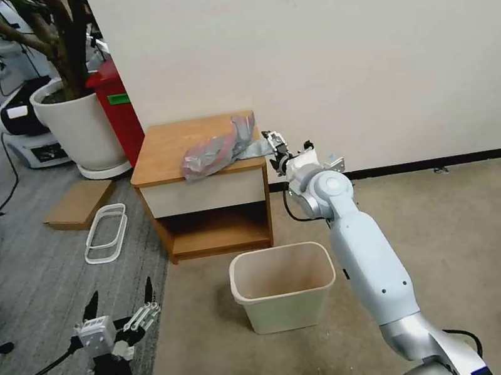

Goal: Pick up the garbage bag from the table and place it over the trash can.

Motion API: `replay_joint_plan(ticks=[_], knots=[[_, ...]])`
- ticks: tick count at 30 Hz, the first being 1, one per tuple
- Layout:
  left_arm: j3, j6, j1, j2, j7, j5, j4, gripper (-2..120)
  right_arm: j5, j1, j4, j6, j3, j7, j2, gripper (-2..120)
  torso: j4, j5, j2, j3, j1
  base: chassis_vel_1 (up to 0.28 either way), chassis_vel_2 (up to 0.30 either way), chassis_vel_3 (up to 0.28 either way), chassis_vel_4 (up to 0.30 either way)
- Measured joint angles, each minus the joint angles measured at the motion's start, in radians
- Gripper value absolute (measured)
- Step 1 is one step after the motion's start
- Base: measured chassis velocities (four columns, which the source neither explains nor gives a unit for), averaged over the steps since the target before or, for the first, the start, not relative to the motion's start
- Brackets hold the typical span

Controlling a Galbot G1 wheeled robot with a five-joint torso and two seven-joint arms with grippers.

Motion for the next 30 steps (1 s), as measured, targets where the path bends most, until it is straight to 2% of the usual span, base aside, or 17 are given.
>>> replay_joint_plan(ticks=[2,3,7,9,10,11,12,15,16,19,24,30], knots=[[-0.008,0.000,0.004,0.001,0.000,0.000,-0.003,100,-0.012,0.010,-0.024,0.002,-0.002,-0.015,0.004,74,0.0001,0.0000,0.000,0.000,0.000,0.000,0.000,0.000,0.000],[-0.008,0.000,0.004,0.001,0.000,0.000,-0.003,100,-0.012,0.010,-0.024,0.002,-0.002,-0.015,0.004,74,0.0001,0.0000,0.000,0.000,0.000,0.000,0.000,0.000,0.000],[-0.015,-0.001,0.006,0.001,-0.001,0.000,-0.003,100,-0.027,0.027,-0.052,0.007,-0.001,-0.032,0.009,57,0.0000,0.0000,0.000,0.000,0.000,0.000,0.000,0.000,0.000],[-0.016,-0.001,0.006,0.001,-0.001,0.000,-0.003,100,-0.028,0.028,-0.054,0.008,-0.001,-0.032,0.009,54,0.0000,-0.0001,0.000,0.000,0.000,0.000,0.000,0.000,0.000],[-0.016,-0.001,0.006,0.001,-0.001,0.000,-0.003,100,-0.033,0.033,-0.060,0.010,-0.001,-0.036,0.009,44,0.0000,0.0000,0.000,0.000,0.000,0.000,0.000,0.000,0.000],[-0.016,-0.002,0.006,0.001,-0.001,0.000,-0.002,100,-0.036,0.036,-0.065,0.011,-0.001,-0.040,0.009,39,0.0001,0.0000,0.000,0.000,0.000,0.000,0.000,0.000,0.000],[-0.016,-0.002,0.006,0.001,-0.001,0.000,-0.002,100,-0.036,0.036,-0.065,0.011,-0.001,-0.040,0.009,39,0.0001,0.0000,0.000,0.000,0.000,0.000,0.000,0.000,0.000],[-0.021,-0.003,0.007,0.005,-0.001,0.000,0.002,100,-0.050,0.048,-0.083,0.018,0.004,-0.055,0.009,26,0.0001,0.0000,0.000,0.000,0.000,0.000,0.000,0.000,0.000],[-0.021,-0.003,0.007,0.005,-0.001,0.000,0.002,100,-0.050,0.048,-0.083,0.018,0.004,-0.055,0.009,26,0.0001,0.0000,0.000,0.000,0.000,0.000,0.000,0.000,0.000],[-0.026,-0.004,0.008,0.010,-0.002,0.000,0.005,100,-0.061,0.055,-0.096,0.022,0.007,-0.064,0.010,12,0.0001,0.0000,0.000,0.000,0.000,0.000,0.000,0.000,0.000],[-0.027,-0.005,0.008,0.012,-0.002,0.000,0.008,100,-0.073,0.053,-0.098,0.025,0.009,-0.074,0.010,0,0.0002,0.0000,0.000,0.000,0.000,0.000,0.000,0.000,0.000],[-0.021,-0.015,0.008,0.008,-0.002,0.005,0.021,100,-0.088,0.024,-0.065,0.030,0.007,-0.080,0.005,0,0.0003,0.0000,0.000,0.000,0.000,0.000,0.000,0.000,0.000]])
